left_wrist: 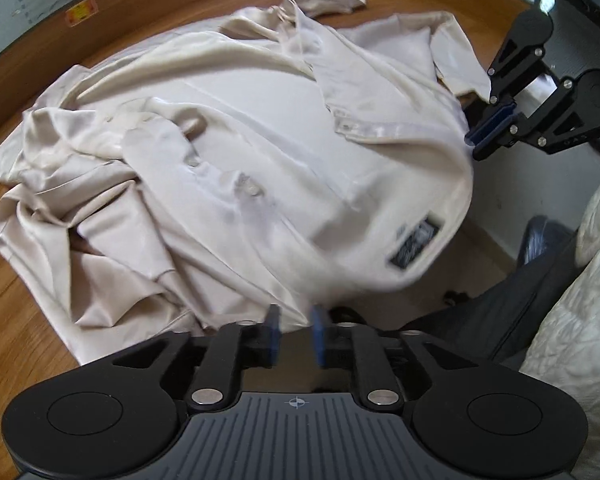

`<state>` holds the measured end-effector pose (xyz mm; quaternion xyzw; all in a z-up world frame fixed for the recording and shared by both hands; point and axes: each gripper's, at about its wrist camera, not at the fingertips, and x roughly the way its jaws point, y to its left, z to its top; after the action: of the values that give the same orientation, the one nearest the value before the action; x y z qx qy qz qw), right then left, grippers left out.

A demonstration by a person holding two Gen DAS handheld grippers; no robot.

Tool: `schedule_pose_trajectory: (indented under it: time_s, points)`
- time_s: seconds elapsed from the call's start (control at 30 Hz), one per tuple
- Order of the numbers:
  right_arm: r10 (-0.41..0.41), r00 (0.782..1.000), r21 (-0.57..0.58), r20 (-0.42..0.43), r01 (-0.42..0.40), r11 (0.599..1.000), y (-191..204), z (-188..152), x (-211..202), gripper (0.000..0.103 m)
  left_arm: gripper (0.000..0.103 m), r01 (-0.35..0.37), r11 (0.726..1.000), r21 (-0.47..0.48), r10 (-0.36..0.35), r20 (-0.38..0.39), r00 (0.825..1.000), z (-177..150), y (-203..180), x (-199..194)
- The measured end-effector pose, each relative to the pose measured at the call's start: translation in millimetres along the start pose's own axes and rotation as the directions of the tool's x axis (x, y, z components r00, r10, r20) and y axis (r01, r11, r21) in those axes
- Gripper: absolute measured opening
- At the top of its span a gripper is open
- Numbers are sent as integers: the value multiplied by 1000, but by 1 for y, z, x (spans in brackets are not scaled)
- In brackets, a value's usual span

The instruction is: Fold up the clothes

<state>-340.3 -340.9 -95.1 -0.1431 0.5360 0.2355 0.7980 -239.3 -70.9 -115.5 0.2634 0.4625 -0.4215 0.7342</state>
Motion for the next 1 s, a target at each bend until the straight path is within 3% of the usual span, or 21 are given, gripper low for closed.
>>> schedule_pose_trajectory:
  time_s: [0.07,0.23,0.4,0.63,0.83,1.0]
  points:
    - [-21,999,51,30,19,999,-15,3,-10,23,33,-2,999,-33,3,34,999,3,6,-11]
    - [-105,991,179,85,88,980,-69,2,-34,31,35,-30,990,-136,42,80,996,28,20,-20]
    - [-199,976,276,93,167,947,-144,-6,-41,32,36,-88,970,-227,114,104,988,66,19,-7]
    - [-274,961,410,40,234,882,-248,-18,-30,32,37,-154,912,-380,204,95,974,126,26,16]
    - [-277,961,570,2,226,790,-322,-32,-23,39,38,-196,881,-432,254,82,964,168,34,28]
    - [-276,961,727,-5,193,659,-372,-44,-16,41,45,-186,885,-427,251,100,963,194,39,35]
